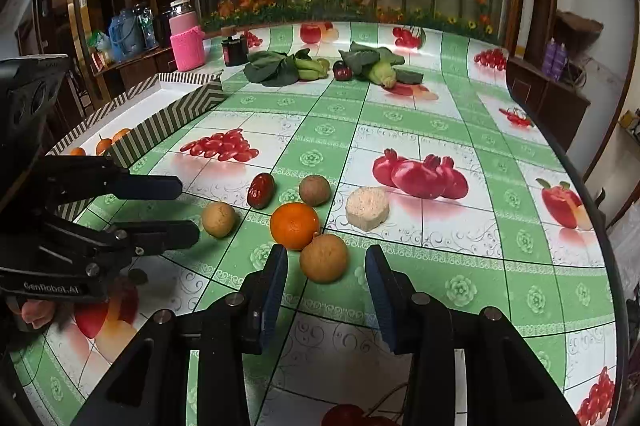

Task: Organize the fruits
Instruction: 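Move both open grippers back toward the items on the tablecloth, then grasp a brown kiwi with the left gripper while the right grasps another brown kiwi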

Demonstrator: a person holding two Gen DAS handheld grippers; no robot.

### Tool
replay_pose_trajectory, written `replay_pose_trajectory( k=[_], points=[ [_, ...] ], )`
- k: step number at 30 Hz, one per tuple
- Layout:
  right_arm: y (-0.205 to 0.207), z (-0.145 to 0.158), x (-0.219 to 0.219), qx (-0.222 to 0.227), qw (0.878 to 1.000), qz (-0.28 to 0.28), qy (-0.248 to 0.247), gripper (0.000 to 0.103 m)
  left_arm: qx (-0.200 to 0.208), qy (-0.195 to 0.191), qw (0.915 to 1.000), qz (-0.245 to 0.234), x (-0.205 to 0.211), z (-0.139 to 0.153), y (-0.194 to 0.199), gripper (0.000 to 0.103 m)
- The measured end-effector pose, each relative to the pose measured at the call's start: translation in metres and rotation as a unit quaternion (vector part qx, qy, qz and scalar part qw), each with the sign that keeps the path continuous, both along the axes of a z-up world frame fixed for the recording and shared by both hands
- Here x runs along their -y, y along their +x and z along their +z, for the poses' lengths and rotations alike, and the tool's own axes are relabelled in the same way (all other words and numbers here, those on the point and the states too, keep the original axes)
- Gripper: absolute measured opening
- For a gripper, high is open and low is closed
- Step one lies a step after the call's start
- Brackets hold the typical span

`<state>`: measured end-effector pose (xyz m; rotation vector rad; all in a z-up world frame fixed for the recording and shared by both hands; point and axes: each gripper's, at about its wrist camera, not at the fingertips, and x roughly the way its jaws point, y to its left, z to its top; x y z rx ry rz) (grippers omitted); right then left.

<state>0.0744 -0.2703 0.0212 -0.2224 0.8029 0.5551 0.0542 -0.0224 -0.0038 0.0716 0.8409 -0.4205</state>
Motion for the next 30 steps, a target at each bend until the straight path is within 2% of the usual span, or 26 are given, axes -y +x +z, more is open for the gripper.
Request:
replay_pose_trajectory(
  k=[5,10,12,13,22,30],
  points=[
    [0.01,-0.004,-0.001,-0.018,1.0,0.002,0.004,0.04,0.0,0.009,0.9999,-0.009,0.01,-0.003,0.005,0.049],
    [0.019,-0.008,-0.002,-0.04,0.999,0.0,0.006,0.029,-0.007,0.023,0.9997,-0.006,0.016,-0.006,0.009,0.046],
    [0.019,-0.008,-0.001,-0.042,0.999,0.0,0.008,0.028,-0.009,0.022,0.9997,-0.007,0.017,-0.007,0.01,0.026],
    [0.019,-0.008,-0.001,-0.042,0.999,0.0,0.009,0.028,-0.01,0.025,0.9996,-0.006,0.017,-0.008,0.01,0.022],
    [0.014,-0.002,0.002,-0.023,1.0,-0.001,0.021,0.028,0.003,0.014,0.9999,0.003,0.012,-0.003,-0.001,0.022],
    [0.008,0.001,-0.003,0.0,1.0,-0.002,0.002,0.028,0.031,-0.007,0.9991,0.027,-0.005,0.019,-0.026,0.023]
  ],
)
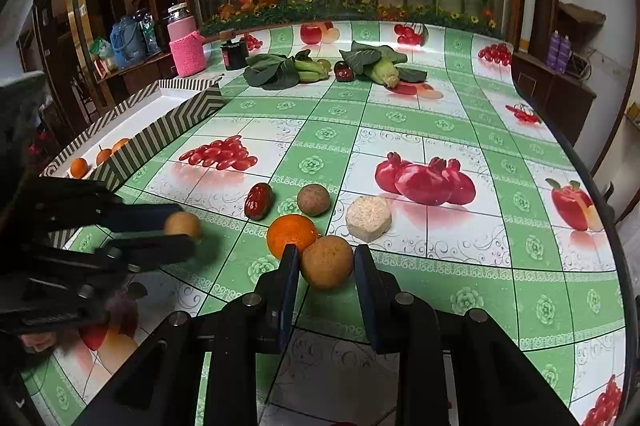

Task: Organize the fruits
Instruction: 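Grasp a brown kiwi with the left gripper while the right grasps another brown kiwi, then carry both brown kiwis over the white tray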

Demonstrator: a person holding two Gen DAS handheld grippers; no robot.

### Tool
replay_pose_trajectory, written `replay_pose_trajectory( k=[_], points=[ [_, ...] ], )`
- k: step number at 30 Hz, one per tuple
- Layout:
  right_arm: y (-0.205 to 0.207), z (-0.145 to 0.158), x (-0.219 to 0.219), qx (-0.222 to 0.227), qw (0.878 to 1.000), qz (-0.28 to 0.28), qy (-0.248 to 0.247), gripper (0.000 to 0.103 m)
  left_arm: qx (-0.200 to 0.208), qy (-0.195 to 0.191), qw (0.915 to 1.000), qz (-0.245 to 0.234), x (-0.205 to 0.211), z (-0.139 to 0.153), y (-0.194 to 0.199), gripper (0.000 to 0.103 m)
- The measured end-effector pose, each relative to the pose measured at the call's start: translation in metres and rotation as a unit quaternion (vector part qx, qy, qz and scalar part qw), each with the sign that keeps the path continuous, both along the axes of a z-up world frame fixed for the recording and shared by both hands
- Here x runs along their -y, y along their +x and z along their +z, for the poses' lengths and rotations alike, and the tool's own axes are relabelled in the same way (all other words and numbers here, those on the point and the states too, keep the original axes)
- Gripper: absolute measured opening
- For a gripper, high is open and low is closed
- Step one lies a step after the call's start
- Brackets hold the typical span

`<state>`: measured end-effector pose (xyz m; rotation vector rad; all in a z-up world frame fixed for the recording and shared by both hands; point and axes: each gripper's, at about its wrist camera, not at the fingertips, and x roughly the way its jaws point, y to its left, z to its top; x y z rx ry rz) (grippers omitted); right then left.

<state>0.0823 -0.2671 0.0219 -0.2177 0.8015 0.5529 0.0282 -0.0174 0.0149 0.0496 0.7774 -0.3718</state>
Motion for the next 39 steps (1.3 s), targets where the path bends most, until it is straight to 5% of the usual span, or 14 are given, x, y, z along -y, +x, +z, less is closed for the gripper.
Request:
replay_pose_trajectory(
  k=[16,39],
  points=[
    [-0.026,0.025,-0.05,0.056,0.998,0.01,0.006,0.028,0.023,-0.022,0.9942,0.102,-0.081,0.02,-0.034,0.023],
    [-0.035,0.026,-0.155,0.068,0.994,0.087,-0.002,0.027,0.005,0.001,0.9669,0.255,-0.193,0.009,-0.044,0.023]
  ],
)
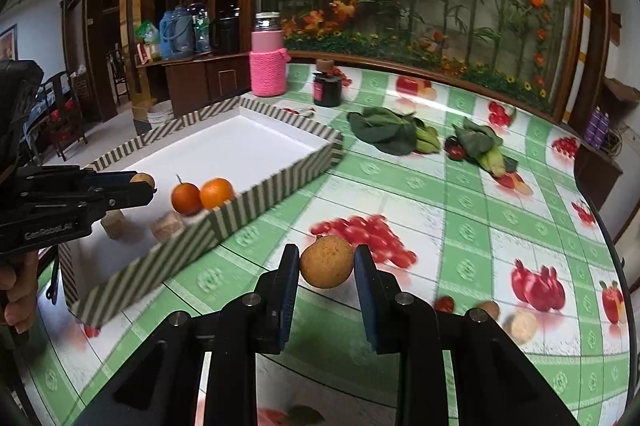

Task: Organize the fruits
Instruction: 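Carry both brown kiwis over the white tray, then lower the kiwis into the tray and open both grippers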

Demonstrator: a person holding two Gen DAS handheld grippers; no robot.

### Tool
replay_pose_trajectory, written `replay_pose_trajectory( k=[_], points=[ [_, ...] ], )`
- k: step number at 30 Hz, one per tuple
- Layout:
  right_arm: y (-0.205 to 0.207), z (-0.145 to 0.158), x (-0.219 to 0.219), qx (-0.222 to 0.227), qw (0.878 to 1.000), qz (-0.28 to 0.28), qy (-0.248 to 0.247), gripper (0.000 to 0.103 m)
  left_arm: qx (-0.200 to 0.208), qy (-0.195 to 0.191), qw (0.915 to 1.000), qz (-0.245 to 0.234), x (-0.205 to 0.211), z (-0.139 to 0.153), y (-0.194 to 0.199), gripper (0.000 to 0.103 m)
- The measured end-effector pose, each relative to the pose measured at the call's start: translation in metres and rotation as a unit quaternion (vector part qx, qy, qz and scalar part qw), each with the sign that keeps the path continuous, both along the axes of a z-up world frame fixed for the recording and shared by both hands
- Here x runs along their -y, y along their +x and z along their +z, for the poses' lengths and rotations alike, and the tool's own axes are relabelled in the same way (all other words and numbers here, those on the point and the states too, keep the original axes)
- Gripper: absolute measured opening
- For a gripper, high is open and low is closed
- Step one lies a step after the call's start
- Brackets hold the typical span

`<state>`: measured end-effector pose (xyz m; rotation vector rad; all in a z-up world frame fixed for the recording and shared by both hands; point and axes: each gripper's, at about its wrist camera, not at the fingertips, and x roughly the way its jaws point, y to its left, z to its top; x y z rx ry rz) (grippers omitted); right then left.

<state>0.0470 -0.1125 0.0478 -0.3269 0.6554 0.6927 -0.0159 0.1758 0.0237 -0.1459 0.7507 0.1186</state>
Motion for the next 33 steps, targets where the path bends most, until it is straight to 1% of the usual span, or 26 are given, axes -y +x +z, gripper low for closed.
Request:
replay_pose_trajectory(
  k=[4,8,18,24,29,33],
  points=[
    [-0.001,0.001,-0.018,0.001,1.0,0.014,0.004,0.027,-0.007,-0.008,0.9998,0.014,-0.016,-0.004,0.002,0.023],
    [-0.001,0.002,-0.036,-0.003,0.999,0.03,0.015,0.027,-0.013,-0.007,0.9997,0.021,-0.024,-0.007,0.004,0.023],
    [-0.003,0.0,-0.086,-0.017,0.997,0.073,0.034,0.027,-0.038,0.006,0.999,0.022,-0.03,-0.018,0.012,0.023],
    [-0.004,-0.012,-0.117,-0.029,0.995,0.092,0.023,0.027,-0.048,0.016,0.9985,0.017,-0.027,-0.022,0.015,0.023],
    [-0.004,-0.027,-0.122,-0.035,0.995,0.088,0.011,0.027,-0.058,0.023,0.9979,0.019,-0.026,-0.029,0.017,0.023],
    [-0.004,-0.025,-0.119,-0.033,0.995,0.088,0.015,0.027,-0.064,0.03,0.9973,0.019,-0.024,-0.033,0.019,0.023]
  ],
)
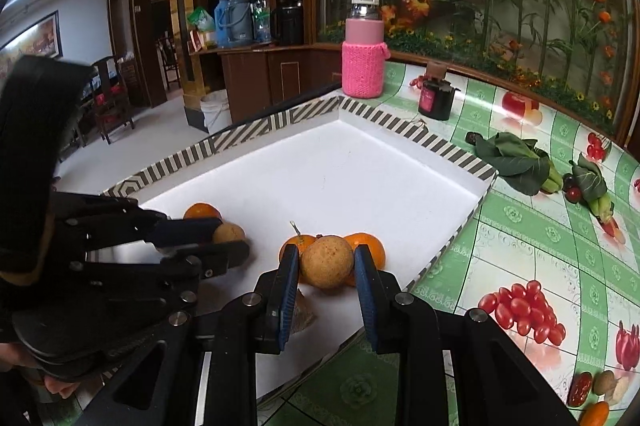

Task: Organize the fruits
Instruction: 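Lower the kiwis into the tray and open both grippers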

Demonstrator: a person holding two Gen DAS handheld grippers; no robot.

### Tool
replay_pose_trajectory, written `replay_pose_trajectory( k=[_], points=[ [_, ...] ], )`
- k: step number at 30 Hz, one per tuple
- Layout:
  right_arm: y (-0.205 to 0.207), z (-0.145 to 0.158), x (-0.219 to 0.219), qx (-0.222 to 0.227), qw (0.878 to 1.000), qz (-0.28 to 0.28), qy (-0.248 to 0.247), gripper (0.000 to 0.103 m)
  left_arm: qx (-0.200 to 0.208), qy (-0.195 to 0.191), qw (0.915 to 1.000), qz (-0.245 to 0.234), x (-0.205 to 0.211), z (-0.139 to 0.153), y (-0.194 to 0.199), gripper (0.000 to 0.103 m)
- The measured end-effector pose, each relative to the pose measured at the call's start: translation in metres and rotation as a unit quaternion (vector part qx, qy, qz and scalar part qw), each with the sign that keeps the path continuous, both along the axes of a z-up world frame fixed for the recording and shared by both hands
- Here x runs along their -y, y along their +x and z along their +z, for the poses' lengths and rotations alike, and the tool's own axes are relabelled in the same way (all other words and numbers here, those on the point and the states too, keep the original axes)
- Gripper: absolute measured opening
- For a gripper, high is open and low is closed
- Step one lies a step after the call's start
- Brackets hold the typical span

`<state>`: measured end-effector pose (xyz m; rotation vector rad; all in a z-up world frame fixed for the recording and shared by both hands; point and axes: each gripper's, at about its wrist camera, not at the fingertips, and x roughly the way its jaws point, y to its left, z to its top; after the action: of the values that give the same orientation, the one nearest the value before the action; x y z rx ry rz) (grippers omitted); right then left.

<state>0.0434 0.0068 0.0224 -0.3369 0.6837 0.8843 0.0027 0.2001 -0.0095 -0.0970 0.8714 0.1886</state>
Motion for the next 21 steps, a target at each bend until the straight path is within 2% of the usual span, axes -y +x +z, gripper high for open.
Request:
replay_pose_trajectory(
  k=[21],
  points=[
    [0.0027,-0.0057,-0.0036,-0.008,1.0,-0.01,-0.023,0.027,0.007,0.001,1.0,0.001,0.0004,-0.0022,-0.0018,0.023]
  ],
)
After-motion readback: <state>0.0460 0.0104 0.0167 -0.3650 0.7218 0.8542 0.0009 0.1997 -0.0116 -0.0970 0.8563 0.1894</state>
